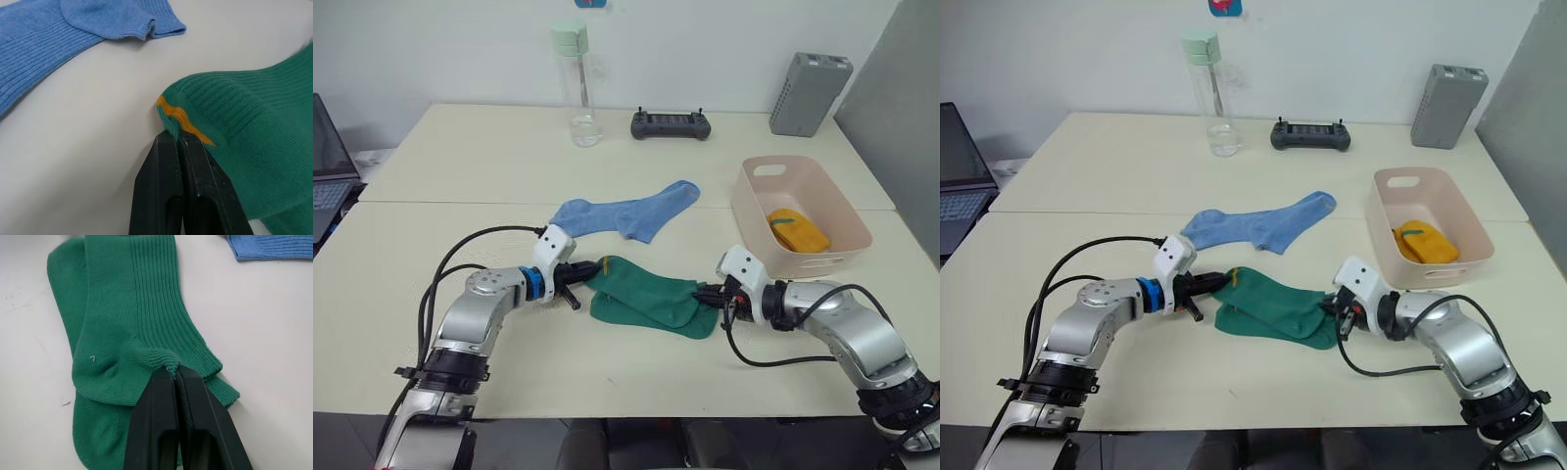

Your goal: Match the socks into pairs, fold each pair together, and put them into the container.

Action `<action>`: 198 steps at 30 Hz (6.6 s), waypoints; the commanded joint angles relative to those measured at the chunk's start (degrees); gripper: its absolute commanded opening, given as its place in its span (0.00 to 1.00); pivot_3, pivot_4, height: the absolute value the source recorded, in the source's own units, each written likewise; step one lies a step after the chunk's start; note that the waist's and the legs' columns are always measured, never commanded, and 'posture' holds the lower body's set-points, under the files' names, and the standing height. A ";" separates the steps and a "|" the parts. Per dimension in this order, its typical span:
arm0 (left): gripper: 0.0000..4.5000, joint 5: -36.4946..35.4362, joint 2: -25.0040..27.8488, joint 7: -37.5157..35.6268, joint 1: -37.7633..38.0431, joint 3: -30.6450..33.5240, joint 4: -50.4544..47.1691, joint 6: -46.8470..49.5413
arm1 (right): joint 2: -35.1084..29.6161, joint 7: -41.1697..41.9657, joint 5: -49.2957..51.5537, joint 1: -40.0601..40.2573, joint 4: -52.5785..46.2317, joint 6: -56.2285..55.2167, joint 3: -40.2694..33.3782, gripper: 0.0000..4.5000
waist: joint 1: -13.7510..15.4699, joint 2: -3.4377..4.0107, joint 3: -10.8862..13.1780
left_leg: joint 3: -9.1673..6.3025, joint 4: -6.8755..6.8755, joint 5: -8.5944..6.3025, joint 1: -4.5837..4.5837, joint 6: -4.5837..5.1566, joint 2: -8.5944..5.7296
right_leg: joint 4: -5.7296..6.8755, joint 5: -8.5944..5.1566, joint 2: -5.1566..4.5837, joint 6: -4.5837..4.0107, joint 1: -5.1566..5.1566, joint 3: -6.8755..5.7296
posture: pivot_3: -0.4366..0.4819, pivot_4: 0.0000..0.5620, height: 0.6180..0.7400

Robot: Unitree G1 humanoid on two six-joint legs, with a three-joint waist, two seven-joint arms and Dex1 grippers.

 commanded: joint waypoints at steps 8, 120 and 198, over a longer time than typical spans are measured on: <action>0.00 -12.56 2.68 3.66 4.43 8.51 -19.66 14.53 | -4.17 3.36 8.49 -2.07 -1.74 4.17 -9.49 0.01 | -0.03 0.00 0.00 | 0.00 0.00 0.00 0.02 0.00 -0.01 | -0.01 0.00 0.00 0.00 0.03 0.01 | 0.48 0.27 1.00; 0.41 -18.80 5.61 8.48 14.59 10.29 -24.58 13.28 | -5.33 6.09 14.50 -3.60 1.68 1.12 -14.96 0.77 | -0.45 -0.02 0.01 | 0.10 0.00 -0.01 0.05 0.00 0.01 | -0.05 -0.01 -0.01 0.00 -0.06 0.11 | 0.48 0.27 1.00; 0.00 -7.63 4.02 -8.87 5.12 -6.70 -23.24 -0.78 | 3.31 -4.36 15.56 7.67 2.71 9.90 -12.03 0.61 | -0.05 -0.02 -0.01 | 0.11 -0.01 0.00 0.04 0.01 0.00 | -0.04 -0.02 0.00 0.00 0.00 0.11 | 0.48 0.27 1.00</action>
